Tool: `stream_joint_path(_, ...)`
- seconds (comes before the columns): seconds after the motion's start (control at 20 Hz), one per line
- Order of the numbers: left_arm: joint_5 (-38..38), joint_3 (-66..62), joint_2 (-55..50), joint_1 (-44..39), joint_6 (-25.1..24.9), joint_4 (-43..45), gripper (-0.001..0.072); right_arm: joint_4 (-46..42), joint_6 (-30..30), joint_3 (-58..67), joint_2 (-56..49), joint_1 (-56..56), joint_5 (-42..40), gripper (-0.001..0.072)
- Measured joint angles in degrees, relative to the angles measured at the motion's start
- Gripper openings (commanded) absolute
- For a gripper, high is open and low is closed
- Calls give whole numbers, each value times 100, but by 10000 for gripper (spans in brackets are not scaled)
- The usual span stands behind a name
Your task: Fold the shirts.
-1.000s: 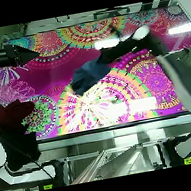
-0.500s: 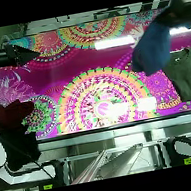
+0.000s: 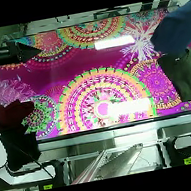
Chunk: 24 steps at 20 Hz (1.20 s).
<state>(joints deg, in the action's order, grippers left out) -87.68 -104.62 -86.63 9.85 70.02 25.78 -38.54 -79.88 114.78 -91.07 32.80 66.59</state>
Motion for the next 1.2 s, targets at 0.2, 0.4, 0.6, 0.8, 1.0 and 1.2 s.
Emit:
stream_joint_path(0.2,179,0,0,-83,2,4,20,92,-184,2,-146,374,81,15)
stream_joint_path(0.4,74,0,0,-118,22,7,20,-195,-295,-1624,822,1058,256,15)
stream_joint_path(0.6,-168,0,0,-125,17,9,20,-1248,-546,-4341,2638,1786,-24,16)
stream_joint_path(0.8,-330,0,0,-127,13,9,20,-2033,-658,-6931,4277,2398,-612,17)
stream_joint_path(1.0,-437,0,0,-129,0,9,20,-2667,-706,-8201,4992,2682,-1010,639)
stream_joint_path(1.2,-474,0,0,-129,0,9,19,-3051,-706,-8317,5195,2758,-789,582)
